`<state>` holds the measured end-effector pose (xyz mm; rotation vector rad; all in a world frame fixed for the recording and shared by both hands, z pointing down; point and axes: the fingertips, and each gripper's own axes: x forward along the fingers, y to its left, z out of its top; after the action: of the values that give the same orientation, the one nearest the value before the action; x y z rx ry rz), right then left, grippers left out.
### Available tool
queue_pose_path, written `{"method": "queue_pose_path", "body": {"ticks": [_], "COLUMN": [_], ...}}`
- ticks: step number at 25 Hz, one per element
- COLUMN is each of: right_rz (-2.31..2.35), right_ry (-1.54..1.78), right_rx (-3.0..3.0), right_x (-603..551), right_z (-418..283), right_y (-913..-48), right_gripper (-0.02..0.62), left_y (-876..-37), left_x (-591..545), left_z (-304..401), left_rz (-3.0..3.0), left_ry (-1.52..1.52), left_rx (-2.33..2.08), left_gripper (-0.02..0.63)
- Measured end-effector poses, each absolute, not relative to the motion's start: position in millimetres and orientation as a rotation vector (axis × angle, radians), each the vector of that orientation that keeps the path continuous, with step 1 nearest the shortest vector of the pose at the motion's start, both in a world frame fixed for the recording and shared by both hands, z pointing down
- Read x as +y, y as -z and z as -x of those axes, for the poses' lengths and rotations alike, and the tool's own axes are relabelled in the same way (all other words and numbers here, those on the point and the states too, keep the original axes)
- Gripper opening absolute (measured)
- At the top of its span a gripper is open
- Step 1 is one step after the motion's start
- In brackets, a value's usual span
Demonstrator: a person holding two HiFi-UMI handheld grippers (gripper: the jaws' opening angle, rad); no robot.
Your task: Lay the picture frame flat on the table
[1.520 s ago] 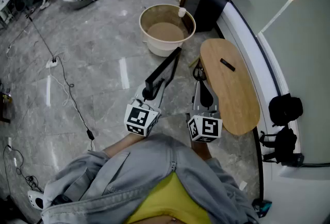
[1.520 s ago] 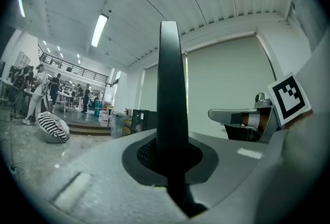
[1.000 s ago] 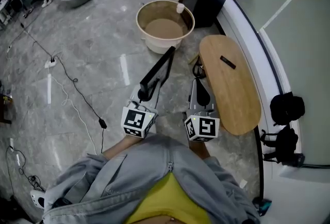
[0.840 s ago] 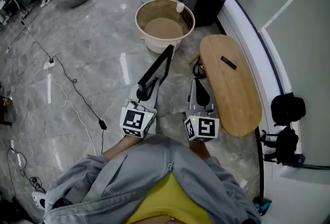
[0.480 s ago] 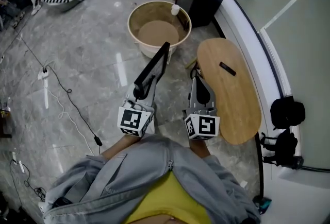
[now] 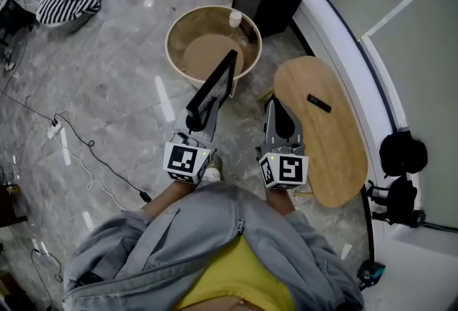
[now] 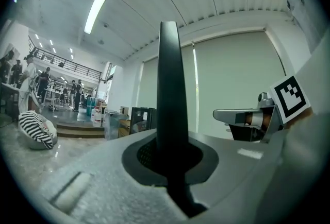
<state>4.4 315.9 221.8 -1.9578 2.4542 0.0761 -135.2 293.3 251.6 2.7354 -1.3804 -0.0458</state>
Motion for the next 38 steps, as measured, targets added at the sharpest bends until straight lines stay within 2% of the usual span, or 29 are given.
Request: {"method": "queue_pose_path", "body": {"ticks": [13,25,38], "right_rz": [2.013,1.911,1.803], "right_ry": [0.001,-0.010,0.074], "right_rx": [2.439,2.501,2.637], "right_x": [230.1,89.3,-88.1], "right_z": [-18.1,-38.7,-95.9], "right_y": [-245.3,-253.6,-284.0], "right_gripper": [0.002,0.002,0.002], "left_y": [-272.6,-285.7,-312.0], "left_x": [200.9,81.1,-77.7], "left_z": [125.5,100.0,25.7], "left_rz": [-2.701,-2.674,-2.606], "left_ry": [0.031,0.036,0.002], "left_rx": [-1.315,-1.352,-1.327], "left_gripper": [0.008,0.008,0.008]}}
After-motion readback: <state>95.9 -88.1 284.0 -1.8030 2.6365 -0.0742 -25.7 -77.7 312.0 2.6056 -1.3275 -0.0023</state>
